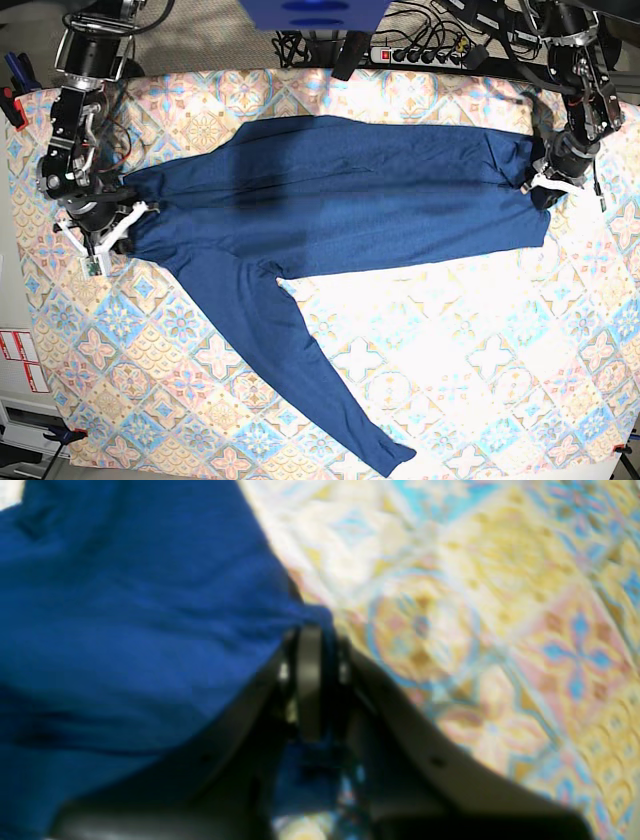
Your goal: Fold the T-shirt properly
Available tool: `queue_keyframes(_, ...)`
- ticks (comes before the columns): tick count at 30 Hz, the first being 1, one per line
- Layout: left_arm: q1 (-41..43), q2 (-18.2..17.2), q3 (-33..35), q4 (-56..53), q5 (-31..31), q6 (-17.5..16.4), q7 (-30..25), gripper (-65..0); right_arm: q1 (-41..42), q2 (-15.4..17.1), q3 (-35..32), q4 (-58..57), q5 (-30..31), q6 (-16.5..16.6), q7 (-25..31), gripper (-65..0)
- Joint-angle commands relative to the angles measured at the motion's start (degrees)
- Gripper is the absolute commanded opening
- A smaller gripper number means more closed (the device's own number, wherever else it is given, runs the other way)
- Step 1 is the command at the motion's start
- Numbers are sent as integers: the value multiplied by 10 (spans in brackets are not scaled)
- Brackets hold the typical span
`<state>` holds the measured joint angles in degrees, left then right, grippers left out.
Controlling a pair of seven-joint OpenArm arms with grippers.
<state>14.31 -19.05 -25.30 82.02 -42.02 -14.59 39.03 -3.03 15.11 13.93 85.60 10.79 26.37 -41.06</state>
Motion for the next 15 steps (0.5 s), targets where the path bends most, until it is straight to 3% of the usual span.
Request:
queue_keyframes(1, 2, -8, -1, 21, -7, -16, -11, -650, 7, 12, 4, 13, 3, -1, 14, -647)
queue_keyframes(7, 27, -8, 0, 80, -6, -30, -7, -650, -19, 12, 10, 40, 3, -1, 15, -647)
queue_keyframes(15, 18, -8, -3, 82, -7, -60, 47, -650, -65, 14, 10, 115, 3, -1, 15, -647)
